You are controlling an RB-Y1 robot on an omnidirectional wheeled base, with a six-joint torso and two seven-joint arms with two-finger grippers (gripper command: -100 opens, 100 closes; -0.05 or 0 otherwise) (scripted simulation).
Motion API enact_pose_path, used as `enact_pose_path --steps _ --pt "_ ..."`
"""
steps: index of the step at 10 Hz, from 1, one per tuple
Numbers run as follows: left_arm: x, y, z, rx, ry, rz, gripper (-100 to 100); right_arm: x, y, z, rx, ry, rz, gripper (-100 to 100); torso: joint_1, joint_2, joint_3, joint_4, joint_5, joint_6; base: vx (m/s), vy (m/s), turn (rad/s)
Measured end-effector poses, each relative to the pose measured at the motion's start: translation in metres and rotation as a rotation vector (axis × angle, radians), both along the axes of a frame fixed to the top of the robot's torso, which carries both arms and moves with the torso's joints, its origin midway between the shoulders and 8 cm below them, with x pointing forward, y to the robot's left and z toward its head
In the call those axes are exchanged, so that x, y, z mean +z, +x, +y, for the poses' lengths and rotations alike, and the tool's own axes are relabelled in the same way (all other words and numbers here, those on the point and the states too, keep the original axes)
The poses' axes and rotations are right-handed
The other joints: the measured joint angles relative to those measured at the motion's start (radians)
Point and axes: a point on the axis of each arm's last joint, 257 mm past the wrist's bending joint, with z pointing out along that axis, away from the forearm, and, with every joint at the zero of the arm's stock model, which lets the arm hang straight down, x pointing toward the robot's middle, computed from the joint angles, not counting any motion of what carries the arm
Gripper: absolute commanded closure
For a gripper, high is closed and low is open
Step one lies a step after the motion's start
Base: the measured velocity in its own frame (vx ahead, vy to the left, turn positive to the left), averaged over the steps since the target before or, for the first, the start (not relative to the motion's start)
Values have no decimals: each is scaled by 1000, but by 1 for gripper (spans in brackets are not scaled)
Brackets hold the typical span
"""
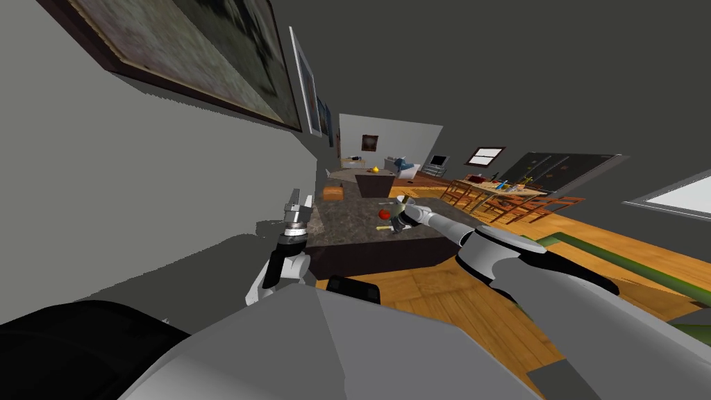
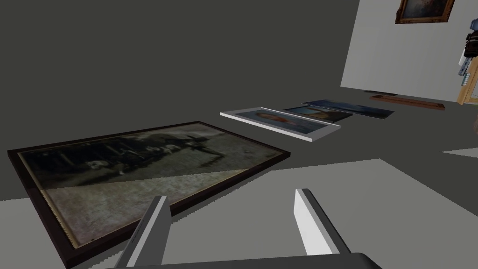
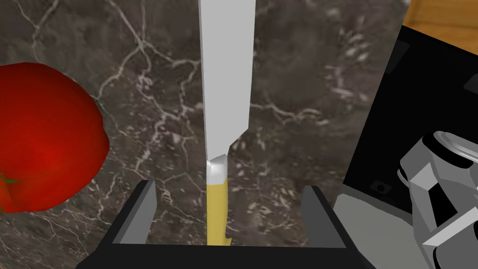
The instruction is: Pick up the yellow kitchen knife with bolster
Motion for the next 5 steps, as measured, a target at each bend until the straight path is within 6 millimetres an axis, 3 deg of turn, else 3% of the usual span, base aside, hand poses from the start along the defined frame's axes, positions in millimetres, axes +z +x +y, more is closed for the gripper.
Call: enact_pose_path --steps 5 --pt "0 0 0 0 0 0 0 6 -15 -7 -26 -9 77 -100 -1 0 0 0 0 0 30 -69 72"
